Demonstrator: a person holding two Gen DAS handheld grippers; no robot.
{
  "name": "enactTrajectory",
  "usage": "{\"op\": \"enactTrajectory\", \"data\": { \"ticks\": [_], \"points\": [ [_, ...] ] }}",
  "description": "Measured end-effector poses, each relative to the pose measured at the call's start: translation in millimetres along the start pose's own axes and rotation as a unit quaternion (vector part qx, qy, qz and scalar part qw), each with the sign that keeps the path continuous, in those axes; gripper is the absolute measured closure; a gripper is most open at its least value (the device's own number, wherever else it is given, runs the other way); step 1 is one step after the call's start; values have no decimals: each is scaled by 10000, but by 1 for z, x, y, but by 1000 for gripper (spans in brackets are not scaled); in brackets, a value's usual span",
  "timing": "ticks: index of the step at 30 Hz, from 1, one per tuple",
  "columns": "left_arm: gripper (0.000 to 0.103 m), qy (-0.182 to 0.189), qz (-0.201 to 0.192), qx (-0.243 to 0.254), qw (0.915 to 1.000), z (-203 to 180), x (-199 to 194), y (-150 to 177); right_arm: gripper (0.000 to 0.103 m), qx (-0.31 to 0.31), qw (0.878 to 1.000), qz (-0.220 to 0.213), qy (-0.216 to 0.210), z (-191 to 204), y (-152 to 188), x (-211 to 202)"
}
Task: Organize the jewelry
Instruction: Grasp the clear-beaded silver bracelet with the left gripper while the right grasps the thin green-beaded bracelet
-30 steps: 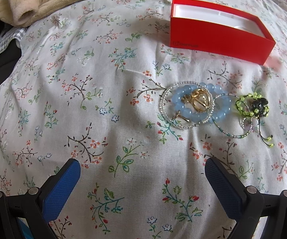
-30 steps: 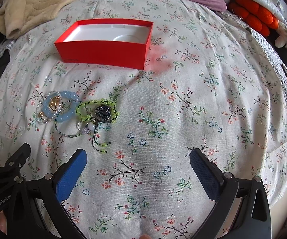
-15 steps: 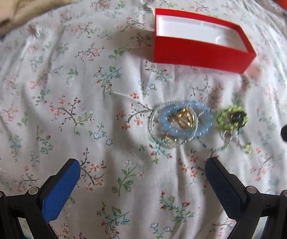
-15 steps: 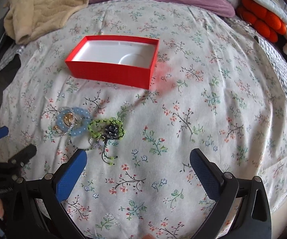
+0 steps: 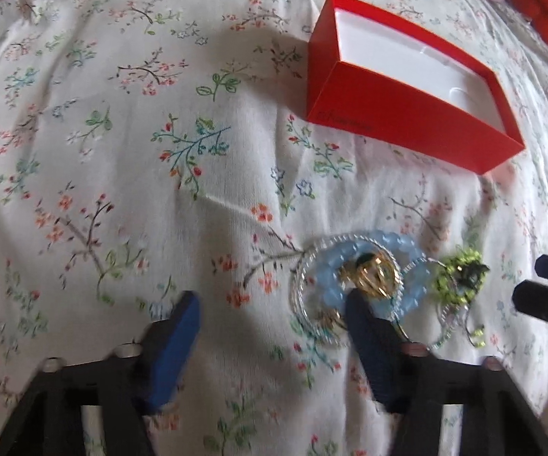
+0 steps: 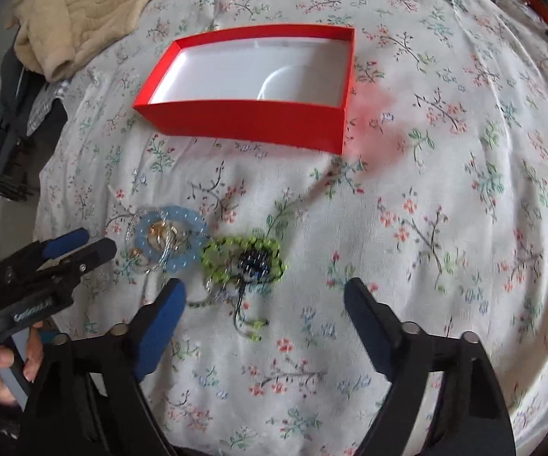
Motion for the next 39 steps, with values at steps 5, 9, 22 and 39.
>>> {"op": "enactTrajectory", "data": {
  "ticks": [5, 9, 22, 39],
  "points": [
    [66, -34, 121, 4, 9999, 6, 17, -9, 36, 47, 9998, 62, -184, -3, -9, 9],
    [75, 51, 88, 199, 9998, -3, 19, -19, 42, 84, 9997, 162, -131, -8, -13, 17],
    [89, -100, 338, 746, 9966, -24, 46, -28, 49, -302, 9963, 182, -780, 39, -13, 10],
    [103, -29, -54, 321, 9995, 15, -2, 3, 69, -903, 9913, 461, -843, 87, 26, 33]
  ]
}}
Point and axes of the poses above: each gripper's, at about its wrist camera, not at the fingertips, and x roughly the way its jaws point, z to its left, y to its underside, the point moved 10 cm from there along x, roughly the way its jaws point, and after that the axes turned 13 degrees about y, right-handed, at the moved point
